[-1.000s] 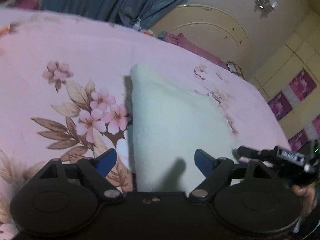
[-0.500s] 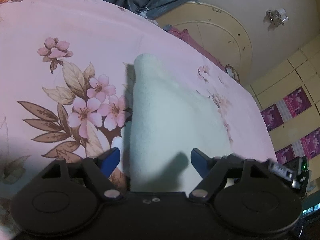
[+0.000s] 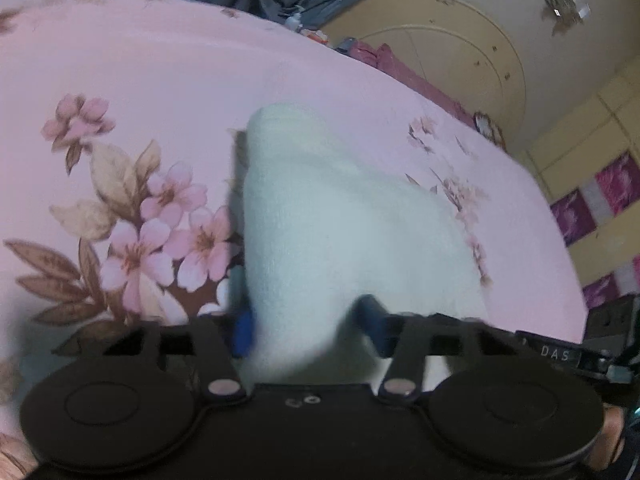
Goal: Fold small clothes
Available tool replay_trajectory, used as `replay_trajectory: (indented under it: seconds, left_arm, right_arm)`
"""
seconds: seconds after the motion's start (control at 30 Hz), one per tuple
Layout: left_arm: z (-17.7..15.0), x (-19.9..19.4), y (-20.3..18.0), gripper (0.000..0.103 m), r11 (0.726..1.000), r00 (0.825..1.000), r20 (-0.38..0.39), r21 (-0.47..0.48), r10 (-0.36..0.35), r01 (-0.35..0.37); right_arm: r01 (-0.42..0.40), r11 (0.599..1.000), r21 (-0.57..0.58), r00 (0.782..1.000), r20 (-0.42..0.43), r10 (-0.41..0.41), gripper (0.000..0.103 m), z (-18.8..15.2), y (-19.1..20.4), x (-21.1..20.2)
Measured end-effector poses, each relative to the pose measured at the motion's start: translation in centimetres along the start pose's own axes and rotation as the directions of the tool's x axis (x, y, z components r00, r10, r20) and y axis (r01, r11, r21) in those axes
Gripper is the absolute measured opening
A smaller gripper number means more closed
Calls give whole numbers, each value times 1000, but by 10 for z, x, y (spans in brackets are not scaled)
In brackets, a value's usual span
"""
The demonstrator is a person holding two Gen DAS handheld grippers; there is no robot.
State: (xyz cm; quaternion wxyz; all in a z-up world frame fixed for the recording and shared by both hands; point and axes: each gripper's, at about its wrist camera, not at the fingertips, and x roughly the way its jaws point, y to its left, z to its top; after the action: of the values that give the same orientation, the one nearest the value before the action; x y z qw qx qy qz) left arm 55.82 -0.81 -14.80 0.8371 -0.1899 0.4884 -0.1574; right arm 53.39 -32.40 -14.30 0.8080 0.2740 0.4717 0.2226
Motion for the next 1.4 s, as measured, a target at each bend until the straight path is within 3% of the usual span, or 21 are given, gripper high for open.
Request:
replay_trajectory:
  seconds: [0.2,0.47,0.67,1.1,1.4]
  left_arm:
    - [-2,-18,-10,28,994,999,26,105,25,-28]
    - [-2,-47,-17,28,986,999,50,166,-16,8]
    - [-2,-79,-3,28,980,997,70,197,-14,0]
    - [3,-155,105,28,986,994,89,146,67,-79]
    - [3,-182,190,29,991,997,25,106,74,-76]
  right_arm:
    - [106,987,-123,993,60,-100,28,-11,29,-10]
    - [172,964,-203,980,132,-147,28,-18,69,-32]
    - [192,954,-229,975,154,-159,28,-29,107,-32]
    - [106,947,-303,993,85,-84,28,-62,206,55]
    - [67,949,-308,998,19,-65,28,-86,255,121]
